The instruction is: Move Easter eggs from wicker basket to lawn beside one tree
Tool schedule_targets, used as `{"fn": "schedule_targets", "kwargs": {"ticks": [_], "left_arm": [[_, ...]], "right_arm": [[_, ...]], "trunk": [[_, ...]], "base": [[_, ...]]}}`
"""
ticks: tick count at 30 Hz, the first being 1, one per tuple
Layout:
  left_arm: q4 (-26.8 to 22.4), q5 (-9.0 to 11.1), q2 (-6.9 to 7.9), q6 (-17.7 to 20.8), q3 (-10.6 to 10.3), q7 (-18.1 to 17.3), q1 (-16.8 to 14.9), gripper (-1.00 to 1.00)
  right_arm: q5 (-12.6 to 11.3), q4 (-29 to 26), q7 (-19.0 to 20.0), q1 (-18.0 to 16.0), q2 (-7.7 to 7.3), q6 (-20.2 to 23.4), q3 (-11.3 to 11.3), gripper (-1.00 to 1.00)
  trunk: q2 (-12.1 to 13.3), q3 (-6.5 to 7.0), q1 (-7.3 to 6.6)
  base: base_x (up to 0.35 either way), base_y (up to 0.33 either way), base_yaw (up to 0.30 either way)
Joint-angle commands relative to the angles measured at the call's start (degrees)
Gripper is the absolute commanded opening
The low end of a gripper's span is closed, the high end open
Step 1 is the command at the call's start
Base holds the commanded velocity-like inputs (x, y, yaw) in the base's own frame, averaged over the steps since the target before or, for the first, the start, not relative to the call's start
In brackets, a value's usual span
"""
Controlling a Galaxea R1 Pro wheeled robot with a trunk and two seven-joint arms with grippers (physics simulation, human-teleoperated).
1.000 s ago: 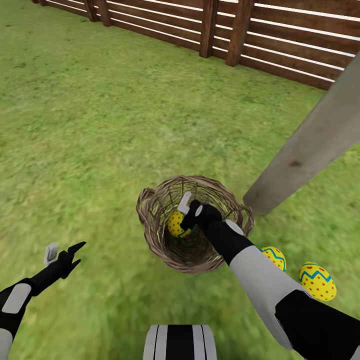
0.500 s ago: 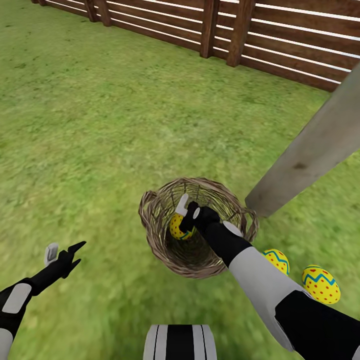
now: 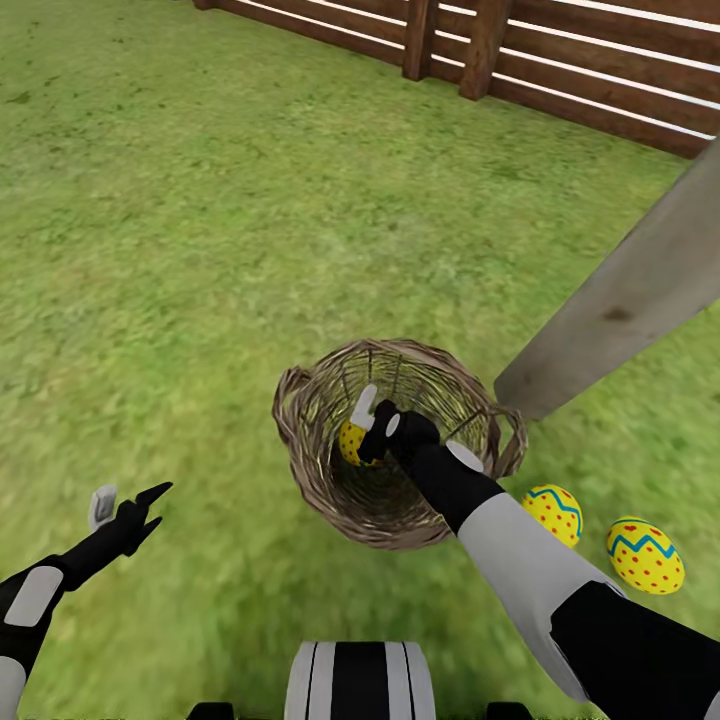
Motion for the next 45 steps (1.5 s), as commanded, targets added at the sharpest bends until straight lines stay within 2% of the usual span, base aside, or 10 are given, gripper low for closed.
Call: {"fn": "schedule_targets", "kwargs": {"ticks": [1,9,11,15,19,30,39,45], "left_arm": [[0.01,0.19,-0.01,0.41,0.16,-0.08,-0.04,1.0],[0.2,0.19,-0.01,0.41,0.19,-0.08,-0.04,1.0],[0.25,0.19,-0.01,0.41,0.22,-0.08,-0.04,1.0],[0.28,0.19,-0.01,0.36,0.24,-0.08,-0.04,1.0],[0.28,0.19,-0.01,0.34,0.22,-0.08,-0.04,1.0],[0.28,0.19,-0.7,0.34,0.24,-0.08,-0.04,1.0],[0.2,0.19,-0.72,0.34,0.24,-0.08,-0.04,1.0],[0.27,0.19,-0.75,0.34,0.24,-0.08,-0.04,1.0]], "right_arm": [[0.6,-0.11,0.45,-0.03,0.0,0.14,0.05,1.0],[0.6,-0.98,0.28,-0.03,0.0,0.17,-0.05,1.0],[0.6,-1.02,-0.1,-0.03,-0.02,0.21,-0.15,1.0],[0.55,-1.04,-3.58,-0.03,0.0,0.22,-0.25,1.0],[0.52,-1.04,-4.86,-0.03,0.0,0.23,-0.26,1.0],[0.52,-2.21,-5.09,-0.03,0.0,0.23,-0.3,1.0],[0.52,-3.48,-4.85,-0.03,0.06,0.14,-0.22,1.0],[0.44,-3.18,-4.47,-0.03,0.3,0.14,-0.21,1.0]], "trunk": [[-0.03,-0.26,0.01],[-0.14,-2.03,0.22],[-0.14,-2.03,0.22],[-0.14,-2.03,0.22],[-0.18,-2.7,0.3],[-0.2,-3.14,0.35],[-0.28,-4.47,0.5],[-0.3,-4.69,0.53]], "base": [[0.0,0.0,0.0],[0.0,0.0,0.0],[0.0,0.0,0.0],[0.0,0.0,0.0],[0.0,0.0,0.0],[0.0,0.0,0.0],[0.0,0.0,0.0],[0.0,0.0,0.0]]}}
